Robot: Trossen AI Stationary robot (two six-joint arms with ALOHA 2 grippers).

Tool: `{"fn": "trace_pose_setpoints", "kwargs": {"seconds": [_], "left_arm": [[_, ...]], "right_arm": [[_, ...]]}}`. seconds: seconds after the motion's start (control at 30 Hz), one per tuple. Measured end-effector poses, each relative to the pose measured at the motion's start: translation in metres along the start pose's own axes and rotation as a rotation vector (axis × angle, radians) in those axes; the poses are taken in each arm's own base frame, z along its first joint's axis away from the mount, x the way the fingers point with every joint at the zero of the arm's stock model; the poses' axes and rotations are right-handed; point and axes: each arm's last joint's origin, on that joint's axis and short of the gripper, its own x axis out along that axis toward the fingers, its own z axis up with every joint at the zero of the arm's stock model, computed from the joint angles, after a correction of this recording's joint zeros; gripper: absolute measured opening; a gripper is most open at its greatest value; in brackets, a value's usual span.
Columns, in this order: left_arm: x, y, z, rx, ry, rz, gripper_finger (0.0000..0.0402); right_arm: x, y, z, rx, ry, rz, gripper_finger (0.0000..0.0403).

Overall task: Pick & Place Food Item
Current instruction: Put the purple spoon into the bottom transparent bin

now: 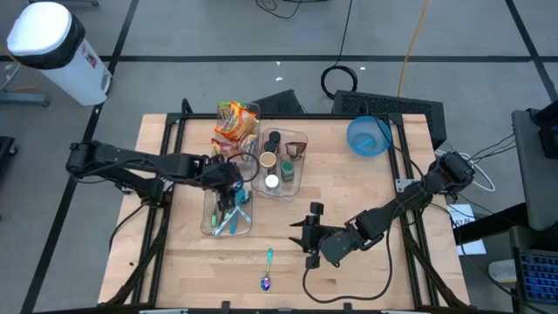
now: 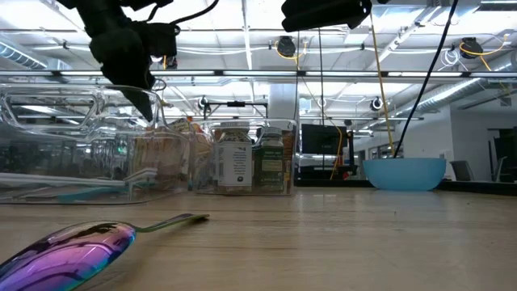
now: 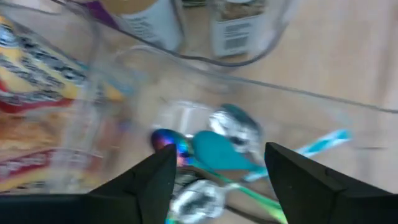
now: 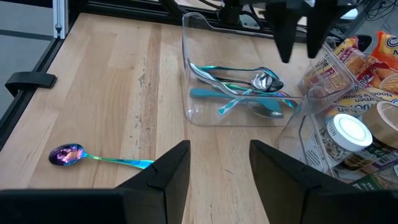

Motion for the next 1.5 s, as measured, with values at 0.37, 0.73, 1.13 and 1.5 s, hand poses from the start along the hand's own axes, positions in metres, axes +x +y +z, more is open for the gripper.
{"fn": "trace_pose_setpoints", "kwargs": {"seconds": [0.37, 0.73, 1.13, 1.5], "left_arm": [[-0.008, -0.034, -0.010, -0.084, 0.092, -0.310, 0.0269], [-0.015, -0.058, -0.005, 0.000, -0.065, -0.336, 0.0269], [-0.016, -0.060, 0.000, 0.042, -0.124, -0.351, 0.0269], [-0.016, -0.060, 0.001, 0.039, -0.131, -0.354, 0.0269]], "right_arm": [[0.003, 0.006, 0.001, 0.010, -0.020, 0.100, 0.0155], [0.087, 0.037, -0.036, -0.151, -0.018, 0.451, 0.0156], [0.143, 0.046, -0.064, -0.202, 0.089, 0.574, 0.0215], [0.154, 0.026, -0.082, -0.239, 0.269, 0.480, 0.0150]]}}
